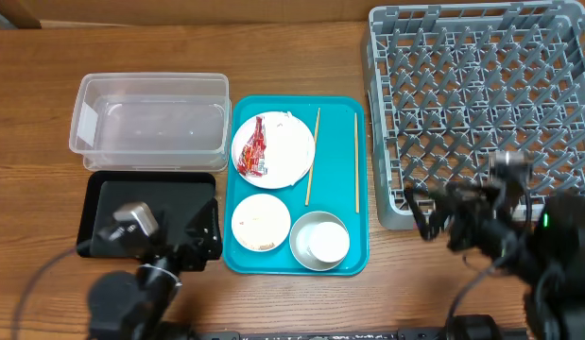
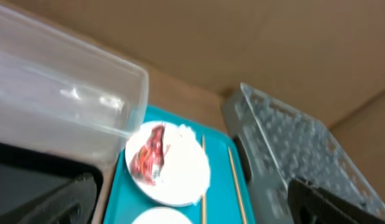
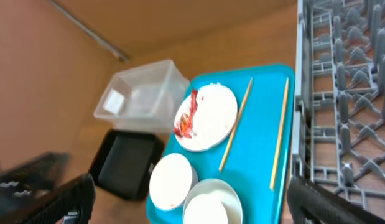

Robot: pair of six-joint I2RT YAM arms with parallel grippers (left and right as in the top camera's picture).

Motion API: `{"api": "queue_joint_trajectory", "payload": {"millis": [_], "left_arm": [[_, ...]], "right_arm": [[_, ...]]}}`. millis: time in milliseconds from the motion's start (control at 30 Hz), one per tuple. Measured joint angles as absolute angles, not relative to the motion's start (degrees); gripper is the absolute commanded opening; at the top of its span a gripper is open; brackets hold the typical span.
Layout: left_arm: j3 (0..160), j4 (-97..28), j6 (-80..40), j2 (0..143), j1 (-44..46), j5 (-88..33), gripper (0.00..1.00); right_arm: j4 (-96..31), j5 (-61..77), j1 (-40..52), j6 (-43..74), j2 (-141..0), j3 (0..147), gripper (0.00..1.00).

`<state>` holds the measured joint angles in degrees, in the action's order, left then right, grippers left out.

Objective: Sort waste into correct bins and load items into the dishwasher
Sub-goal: 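Grasp the white cup on the teal tray with the left gripper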

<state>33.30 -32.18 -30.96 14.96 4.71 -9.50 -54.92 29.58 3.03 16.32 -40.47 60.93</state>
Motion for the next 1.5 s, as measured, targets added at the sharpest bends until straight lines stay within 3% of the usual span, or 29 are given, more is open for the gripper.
{"api": "queue_joint_trajectory", "payload": {"millis": [200,367,500,600,767,833,967,1167,1433,1500], "left_arm": [[61.7,-52.7,-25.9,38.7,4.7,-18.3,1.0],[67.7,-54.6,-24.3,52.7,6.1,-30.2,1.0],[67.7,-57.5,-23.5,61.7,15.3,-30.2,0.99],[67.7,-57.3,-23.0,67.9,26.1,-25.4,0.82],[67.8,-57.2,-22.5,76.1,38.5,-16.6,0.77],[67.8,-57.2,-23.2,79.4,41.6,-13.4,0.7],[67.8,-56.1,-26.0,87.4,45.5,-6.9,0.38],[67.7,-53.9,-27.2,97.0,46.4,-5.3,0.04],[69.8,-60.1,-27.0,95.8,42.9,-5.9,0.04],[71.9,-61.6,-26.2,91.0,36.2,-8.4,0.04]], "right_arm": [[-56.6,32.4,3.0,14.7,-51.8,67.6,1.0],[-58.5,34.7,3.0,14.5,-54.4,67.6,1.0],[-58.7,35.7,3.0,14.3,-54.3,67.6,1.0],[-59.6,35.8,3.0,14.3,-54.3,67.6,1.0],[-60.5,35.8,3.0,14.3,-54.3,67.6,1.0],[-60.9,35.8,3.0,14.3,-54.3,67.6,1.0],[-61.0,35.8,3.0,14.3,-54.3,67.6,1.0],[-61.0,35.8,3.0,14.3,-54.3,67.6,1.0],[-61.3,35.8,3.0,14.3,-54.3,67.6,1.0],[-61.8,35.8,3.0,14.3,-54.3,67.6,0.99]]}}
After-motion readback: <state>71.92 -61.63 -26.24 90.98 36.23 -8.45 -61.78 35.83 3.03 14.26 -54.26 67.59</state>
